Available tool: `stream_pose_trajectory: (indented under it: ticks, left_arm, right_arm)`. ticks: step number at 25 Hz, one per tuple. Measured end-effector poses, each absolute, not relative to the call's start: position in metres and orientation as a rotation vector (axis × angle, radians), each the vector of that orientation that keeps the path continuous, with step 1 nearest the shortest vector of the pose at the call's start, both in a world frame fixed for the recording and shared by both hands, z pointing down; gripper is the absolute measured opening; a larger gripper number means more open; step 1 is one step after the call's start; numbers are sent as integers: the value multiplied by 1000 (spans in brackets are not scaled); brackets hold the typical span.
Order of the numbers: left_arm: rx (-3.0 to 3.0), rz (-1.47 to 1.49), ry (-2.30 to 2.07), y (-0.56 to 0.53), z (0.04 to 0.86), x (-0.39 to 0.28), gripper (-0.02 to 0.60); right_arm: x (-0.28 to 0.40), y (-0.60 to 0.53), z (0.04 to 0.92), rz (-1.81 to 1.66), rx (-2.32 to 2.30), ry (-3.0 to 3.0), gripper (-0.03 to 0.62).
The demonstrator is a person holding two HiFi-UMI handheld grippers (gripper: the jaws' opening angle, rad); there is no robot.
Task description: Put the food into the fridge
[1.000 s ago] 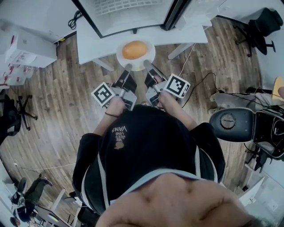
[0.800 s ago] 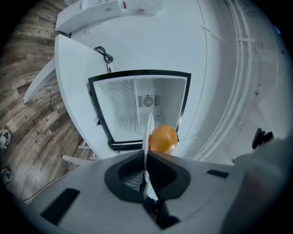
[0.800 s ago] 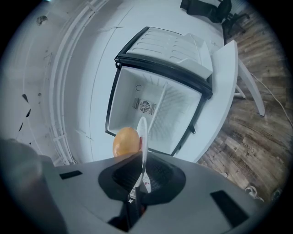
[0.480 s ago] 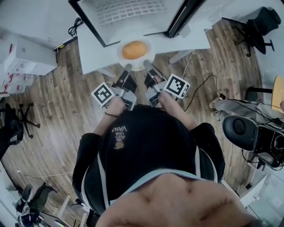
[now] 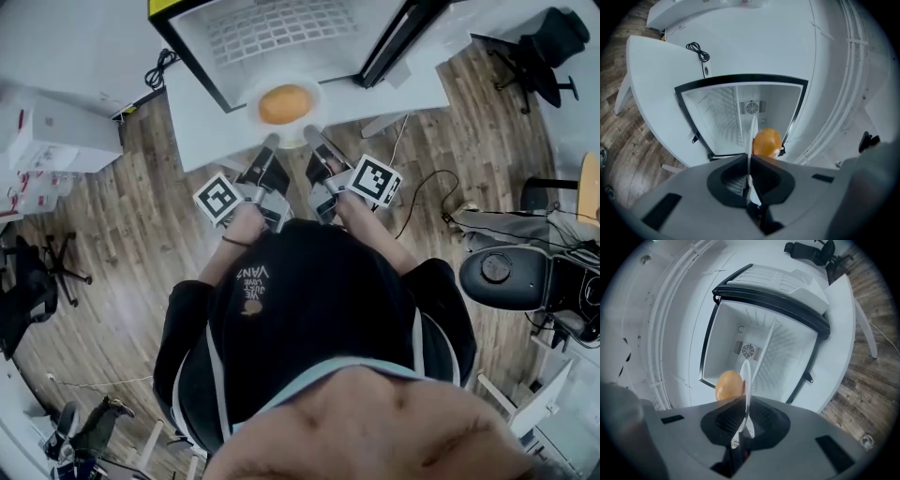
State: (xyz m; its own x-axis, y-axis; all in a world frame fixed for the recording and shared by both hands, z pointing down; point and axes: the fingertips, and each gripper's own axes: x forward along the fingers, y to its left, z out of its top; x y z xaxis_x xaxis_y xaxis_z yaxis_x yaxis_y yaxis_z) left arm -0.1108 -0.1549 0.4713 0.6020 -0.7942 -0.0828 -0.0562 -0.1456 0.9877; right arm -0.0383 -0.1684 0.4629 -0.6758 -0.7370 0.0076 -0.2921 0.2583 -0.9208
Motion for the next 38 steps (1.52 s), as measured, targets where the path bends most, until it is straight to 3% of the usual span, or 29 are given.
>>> stream_pose_trajectory:
  ticks: [15, 38]
  left_arm:
    - [1618, -705, -697, -169, 472, -121, 26]
    - [1621, -755, -730, -243, 463, -104, 26]
  right_arm:
    - [-40, -175, 479, -1479, -1074, 2026, 26]
    - [-30, -258, 460, -1399, -928, 2117, 26]
